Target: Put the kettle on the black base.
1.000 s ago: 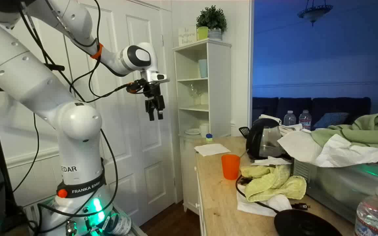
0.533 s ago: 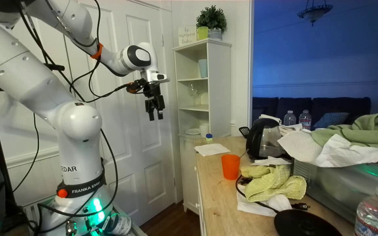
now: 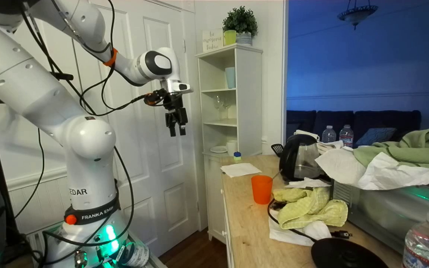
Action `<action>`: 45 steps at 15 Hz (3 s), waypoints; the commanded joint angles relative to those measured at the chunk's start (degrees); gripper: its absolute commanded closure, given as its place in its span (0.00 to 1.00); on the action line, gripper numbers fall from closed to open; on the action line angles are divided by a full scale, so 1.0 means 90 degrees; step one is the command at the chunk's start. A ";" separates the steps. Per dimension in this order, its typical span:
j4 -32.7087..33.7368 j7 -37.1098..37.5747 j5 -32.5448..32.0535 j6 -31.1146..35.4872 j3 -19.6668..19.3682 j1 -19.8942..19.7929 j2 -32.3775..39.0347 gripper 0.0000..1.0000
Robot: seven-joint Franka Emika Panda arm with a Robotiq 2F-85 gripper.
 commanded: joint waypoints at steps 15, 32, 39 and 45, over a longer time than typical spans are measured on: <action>0.2997 -0.1694 -0.0128 0.1496 -0.2008 -0.0779 0.2353 0.00; 0.5633 -0.3495 0.1201 0.1743 -0.2440 -0.1437 0.5539 0.00; 0.5682 -0.3512 0.1213 0.1752 -0.2414 -0.1462 0.5629 0.00; 0.5918 -0.3944 0.1101 0.2162 -0.2450 -0.1660 0.6233 0.00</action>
